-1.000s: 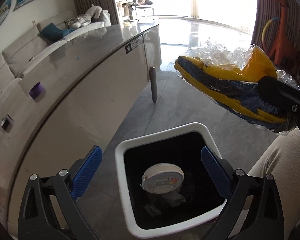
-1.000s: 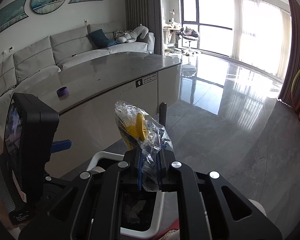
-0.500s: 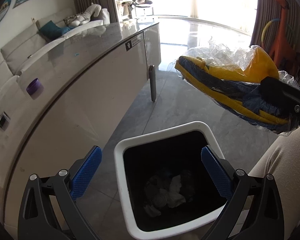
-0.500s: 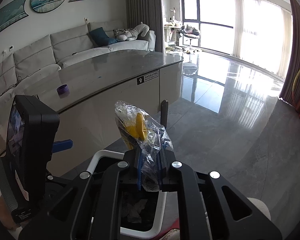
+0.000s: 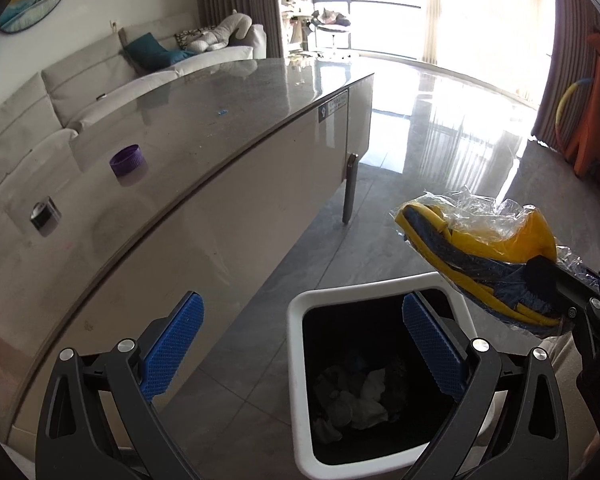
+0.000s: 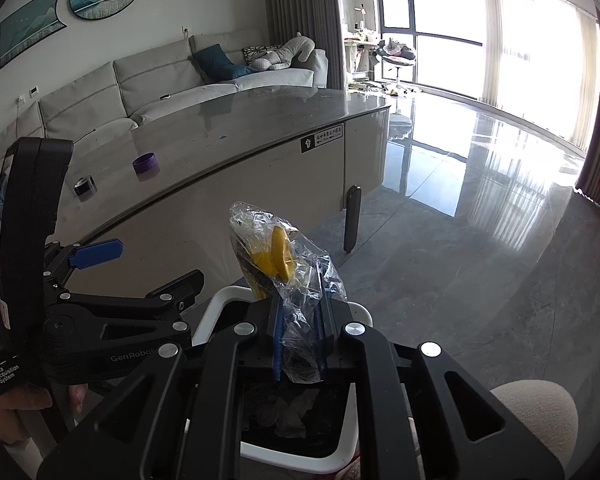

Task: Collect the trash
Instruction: 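Open both grippers to drop the plate and wrapped toy into the bin, then move both grippers back to the table toward the tape and purple lid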

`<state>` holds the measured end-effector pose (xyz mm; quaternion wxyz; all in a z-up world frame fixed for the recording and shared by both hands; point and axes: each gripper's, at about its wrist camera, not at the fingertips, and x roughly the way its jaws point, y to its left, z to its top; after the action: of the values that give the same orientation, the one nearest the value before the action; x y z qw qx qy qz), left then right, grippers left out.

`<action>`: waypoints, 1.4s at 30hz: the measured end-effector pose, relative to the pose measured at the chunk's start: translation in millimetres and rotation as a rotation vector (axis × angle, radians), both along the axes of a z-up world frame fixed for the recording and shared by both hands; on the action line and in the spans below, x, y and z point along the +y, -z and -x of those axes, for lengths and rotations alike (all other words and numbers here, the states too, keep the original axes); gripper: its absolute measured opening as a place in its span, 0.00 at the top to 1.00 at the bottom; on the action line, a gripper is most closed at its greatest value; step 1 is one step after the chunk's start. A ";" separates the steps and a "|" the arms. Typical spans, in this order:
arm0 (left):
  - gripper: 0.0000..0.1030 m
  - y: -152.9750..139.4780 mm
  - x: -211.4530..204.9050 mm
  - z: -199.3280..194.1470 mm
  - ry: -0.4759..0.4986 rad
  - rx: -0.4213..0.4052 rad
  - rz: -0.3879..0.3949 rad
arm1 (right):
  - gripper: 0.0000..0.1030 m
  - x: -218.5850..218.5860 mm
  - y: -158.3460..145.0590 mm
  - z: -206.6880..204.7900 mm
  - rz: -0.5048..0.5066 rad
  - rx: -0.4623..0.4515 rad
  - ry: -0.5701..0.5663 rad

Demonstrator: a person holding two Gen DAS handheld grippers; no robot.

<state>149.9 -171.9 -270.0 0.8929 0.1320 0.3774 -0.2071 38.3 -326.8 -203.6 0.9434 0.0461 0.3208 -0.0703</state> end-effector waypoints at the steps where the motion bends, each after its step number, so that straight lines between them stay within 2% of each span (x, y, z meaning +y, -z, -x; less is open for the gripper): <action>1: 0.05 -1.9 0.8 0.2 -0.002 -0.007 0.000 | 0.87 2.2 -0.7 -0.6 0.004 0.001 -0.005; 8: 0.05 -5.8 10.5 -1.0 -0.037 -0.002 0.036 | 0.87 17.1 9.8 -3.6 -0.001 0.046 -0.042; 15: 0.05 -1.5 20.1 -4.4 -0.055 -0.002 0.023 | 0.87 28.5 37.0 -12.1 -0.020 0.095 -0.032; 18: 0.05 0.9 24.7 -5.2 -0.066 0.005 0.021 | 0.85 35.5 44.2 -14.4 -0.012 0.098 -0.014; 20: 0.05 1.9 26.5 -6.0 -0.067 0.004 0.012 | 0.79 37.3 45.1 -15.1 -0.007 0.098 -0.013; 21: 0.05 2.5 27.2 -5.9 -0.066 0.004 0.009 | 0.71 37.2 44.7 -14.4 -0.005 0.088 -0.009; 22: 0.05 2.9 29.0 -6.2 -0.068 0.003 0.007 | 0.42 37.2 44.0 -14.8 -0.004 0.080 -0.008; 24: 0.05 2.7 30.3 -7.8 -0.073 0.008 0.011 | 0.05 39.1 44.2 -15.8 0.037 0.077 0.012; 26: 0.05 1.9 31.9 -8.8 -0.077 0.008 0.016 | 0.04 41.4 44.9 -16.0 0.084 0.058 0.020; 28: 0.05 1.0 33.4 -9.0 -0.078 0.004 0.017 | 0.04 43.4 47.4 -21.1 0.101 0.079 0.017; 36: 0.05 -6.3 42.9 -13.3 -0.095 -0.018 0.017 | 0.04 37.1 33.0 -25.0 0.071 0.015 0.030; 42: 0.05 -25.3 67.3 -31.9 -0.158 -0.048 0.048 | 0.04 55.6 8.9 -57.0 0.124 -0.041 -0.056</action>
<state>181.8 -104.6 -244.7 0.9181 0.0851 0.3601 -0.1419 95.3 -271.2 -212.5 0.9524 -0.0202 0.2976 -0.0626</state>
